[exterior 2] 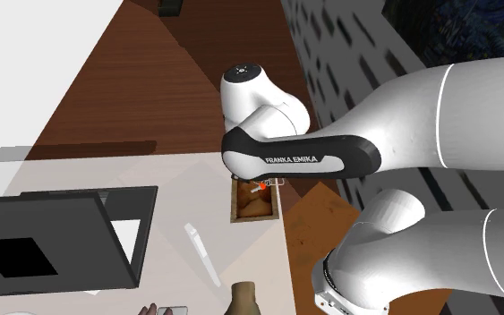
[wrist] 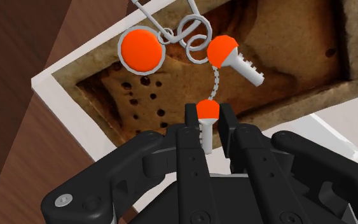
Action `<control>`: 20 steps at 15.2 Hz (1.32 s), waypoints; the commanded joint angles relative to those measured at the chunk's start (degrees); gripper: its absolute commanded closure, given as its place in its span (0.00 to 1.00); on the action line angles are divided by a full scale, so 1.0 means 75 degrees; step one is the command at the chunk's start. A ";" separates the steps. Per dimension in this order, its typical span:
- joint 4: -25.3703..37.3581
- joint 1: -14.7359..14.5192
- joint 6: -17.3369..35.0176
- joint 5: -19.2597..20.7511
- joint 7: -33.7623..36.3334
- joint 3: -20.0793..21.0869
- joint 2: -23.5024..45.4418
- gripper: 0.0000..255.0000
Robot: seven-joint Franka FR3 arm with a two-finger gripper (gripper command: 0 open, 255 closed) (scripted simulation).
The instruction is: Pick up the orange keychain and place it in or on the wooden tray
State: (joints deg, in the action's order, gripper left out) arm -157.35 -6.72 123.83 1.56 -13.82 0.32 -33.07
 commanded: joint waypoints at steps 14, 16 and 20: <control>0.0709 -0.0020 -0.1151 -0.0027 -0.0011 0.0012 -0.0443 0.00; 0.0709 -0.0020 -0.1151 -0.0027 -0.0011 0.0012 -0.0443 0.00; 0.0709 -0.0020 -0.1151 -0.0027 -0.0011 0.0012 -0.0443 0.00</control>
